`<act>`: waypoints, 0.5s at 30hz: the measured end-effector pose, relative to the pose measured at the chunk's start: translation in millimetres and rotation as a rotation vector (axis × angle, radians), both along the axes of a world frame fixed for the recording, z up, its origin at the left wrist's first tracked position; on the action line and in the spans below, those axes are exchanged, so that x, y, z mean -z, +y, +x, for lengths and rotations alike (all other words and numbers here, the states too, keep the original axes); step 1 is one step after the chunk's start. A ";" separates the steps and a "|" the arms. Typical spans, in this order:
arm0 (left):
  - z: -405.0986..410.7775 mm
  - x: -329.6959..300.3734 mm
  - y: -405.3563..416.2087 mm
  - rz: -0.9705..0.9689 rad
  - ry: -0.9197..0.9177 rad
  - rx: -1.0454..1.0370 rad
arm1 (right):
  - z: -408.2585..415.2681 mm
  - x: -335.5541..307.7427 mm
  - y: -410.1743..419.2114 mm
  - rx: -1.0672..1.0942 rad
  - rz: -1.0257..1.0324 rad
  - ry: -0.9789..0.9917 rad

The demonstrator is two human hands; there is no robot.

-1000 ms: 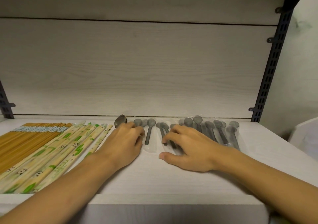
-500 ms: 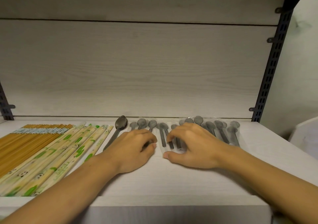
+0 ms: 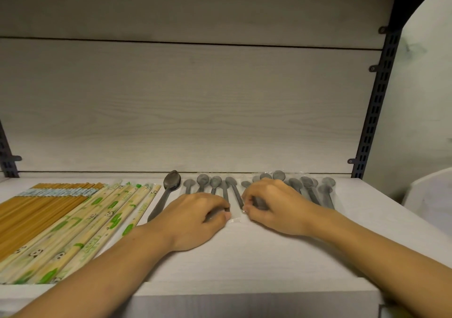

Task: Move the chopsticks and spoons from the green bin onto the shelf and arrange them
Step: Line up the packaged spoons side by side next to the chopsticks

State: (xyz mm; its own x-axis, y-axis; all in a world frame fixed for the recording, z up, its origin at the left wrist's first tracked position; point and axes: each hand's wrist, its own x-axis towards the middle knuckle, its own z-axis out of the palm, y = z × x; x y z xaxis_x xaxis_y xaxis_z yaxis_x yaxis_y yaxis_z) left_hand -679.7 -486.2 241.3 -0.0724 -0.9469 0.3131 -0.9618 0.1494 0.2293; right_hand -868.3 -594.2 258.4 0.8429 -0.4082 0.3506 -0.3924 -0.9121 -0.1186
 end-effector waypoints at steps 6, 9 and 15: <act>4.2 3.5 -2.8 -0.006 0.006 0.005 | 5.7 2.5 5.4 -0.053 0.040 -0.024; 6.4 5.0 -2.9 -0.019 0.015 0.010 | 2.8 -1.9 9.0 -0.076 0.111 -0.012; -3.4 0.9 0.5 -0.065 -0.053 0.133 | -18.6 -2.2 4.9 -0.018 0.036 0.098</act>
